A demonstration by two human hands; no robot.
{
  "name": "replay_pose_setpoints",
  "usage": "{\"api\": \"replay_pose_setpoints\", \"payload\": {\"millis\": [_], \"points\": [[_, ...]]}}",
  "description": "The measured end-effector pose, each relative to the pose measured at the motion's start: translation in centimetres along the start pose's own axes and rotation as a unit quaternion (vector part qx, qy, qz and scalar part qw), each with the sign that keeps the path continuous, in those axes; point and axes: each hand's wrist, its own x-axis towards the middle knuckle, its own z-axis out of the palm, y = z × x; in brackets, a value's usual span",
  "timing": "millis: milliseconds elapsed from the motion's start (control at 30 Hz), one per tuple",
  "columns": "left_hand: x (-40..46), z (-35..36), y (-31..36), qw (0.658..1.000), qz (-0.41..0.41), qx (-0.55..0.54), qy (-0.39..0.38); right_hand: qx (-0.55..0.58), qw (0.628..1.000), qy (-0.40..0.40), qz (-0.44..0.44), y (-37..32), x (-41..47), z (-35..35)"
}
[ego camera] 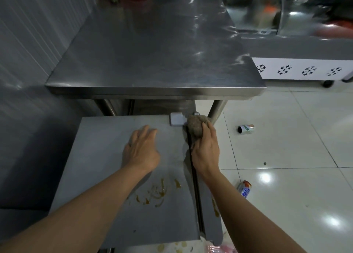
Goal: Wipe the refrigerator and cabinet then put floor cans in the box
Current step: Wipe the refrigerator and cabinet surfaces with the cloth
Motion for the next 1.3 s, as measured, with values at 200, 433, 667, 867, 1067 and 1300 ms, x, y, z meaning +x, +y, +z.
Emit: {"api": "replay_pose_setpoints", "payload": {"millis": [200, 433, 667, 867, 1067, 1300], "points": [[1.0, 0.0, -0.4, 1.0, 0.006, -0.01, 0.011, -0.104, 0.988, -0.106, -0.038, -0.8, 4.6, 1.0], [1.2, -0.4, -0.3, 0.999, 0.015, -0.024, 0.017, -0.162, 0.974, -0.127, -0.094, -0.8, 2.1, 1.9], [1.6, -0.1, -0.8, 0.999, 0.023, -0.028, 0.029, -0.262, 0.938, -0.161, -0.16, -1.4, 6.6, 3.3], [1.6, 0.0, -0.9, 0.999, 0.028, -0.032, 0.021, -0.215, 0.93, -0.196, -0.223, -0.8, 3.9, 1.7], [0.7, 0.2, -1.2, 0.999, 0.028, -0.024, -0.009, -0.262, 0.913, -0.205, -0.236, -0.6, 3.3, 2.1], [0.2, 0.3, -1.1, 0.999, 0.024, -0.02, -0.021, -0.228, 0.932, -0.19, -0.206, -2.0, 5.0, 3.3]]}}
